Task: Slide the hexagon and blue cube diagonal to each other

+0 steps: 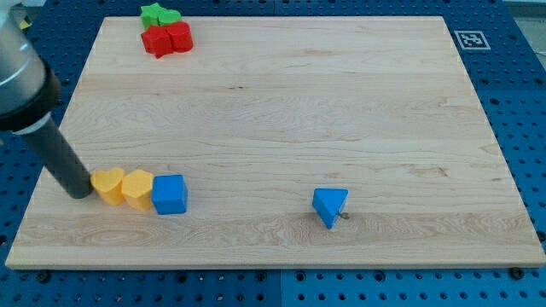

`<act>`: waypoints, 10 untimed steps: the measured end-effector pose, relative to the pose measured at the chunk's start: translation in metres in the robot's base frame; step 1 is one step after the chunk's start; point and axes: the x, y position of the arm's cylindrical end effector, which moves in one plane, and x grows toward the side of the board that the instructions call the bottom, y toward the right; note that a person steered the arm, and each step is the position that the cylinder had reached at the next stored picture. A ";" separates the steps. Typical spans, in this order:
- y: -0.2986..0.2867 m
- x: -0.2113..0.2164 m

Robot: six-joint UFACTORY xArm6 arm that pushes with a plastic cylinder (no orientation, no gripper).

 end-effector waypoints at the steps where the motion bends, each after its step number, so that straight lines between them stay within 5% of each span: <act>1: 0.021 0.003; 3: 0.014 0.030; 7: 0.099 0.034; 10: 0.104 0.002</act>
